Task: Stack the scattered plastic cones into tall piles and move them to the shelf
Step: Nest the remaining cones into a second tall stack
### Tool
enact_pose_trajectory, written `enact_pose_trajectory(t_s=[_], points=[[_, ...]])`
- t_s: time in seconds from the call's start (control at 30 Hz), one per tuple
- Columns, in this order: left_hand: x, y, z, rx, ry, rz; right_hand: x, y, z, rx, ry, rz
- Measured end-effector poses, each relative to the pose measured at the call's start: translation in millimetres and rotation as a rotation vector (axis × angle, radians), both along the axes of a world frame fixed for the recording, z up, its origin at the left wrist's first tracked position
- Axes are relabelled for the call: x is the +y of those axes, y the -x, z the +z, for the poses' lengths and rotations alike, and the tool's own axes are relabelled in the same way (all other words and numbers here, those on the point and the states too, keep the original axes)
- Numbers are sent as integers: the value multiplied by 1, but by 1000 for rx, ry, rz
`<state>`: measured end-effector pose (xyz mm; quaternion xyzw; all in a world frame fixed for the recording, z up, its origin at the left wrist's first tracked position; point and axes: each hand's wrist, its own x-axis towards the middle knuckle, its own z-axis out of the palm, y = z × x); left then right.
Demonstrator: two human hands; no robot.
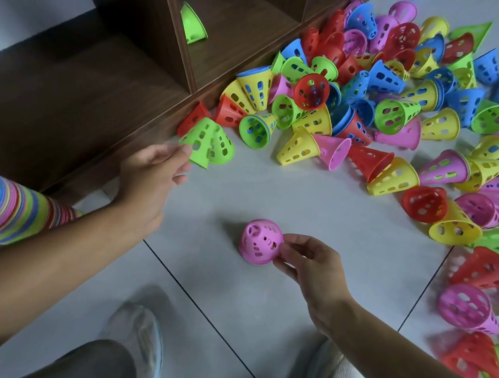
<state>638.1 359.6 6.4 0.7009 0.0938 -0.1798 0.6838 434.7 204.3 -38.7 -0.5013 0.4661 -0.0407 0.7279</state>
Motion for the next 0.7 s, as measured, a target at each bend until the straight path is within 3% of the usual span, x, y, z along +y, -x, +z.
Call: enact_pose_trajectory(t_s=[0.17, 0.3, 0.47, 0.7], points=[[1, 34, 19, 134, 228, -159, -11, -5, -5, 44, 38, 57], [3, 55, 19, 260, 298, -294, -38, -17, -4, 132, 259, 123], [5, 74, 2, 355, 219, -355, -87, -43, 12, 142, 465, 130], [-1, 88, -23, 411, 97, -308, -128, -78, 6, 129, 650, 361]])
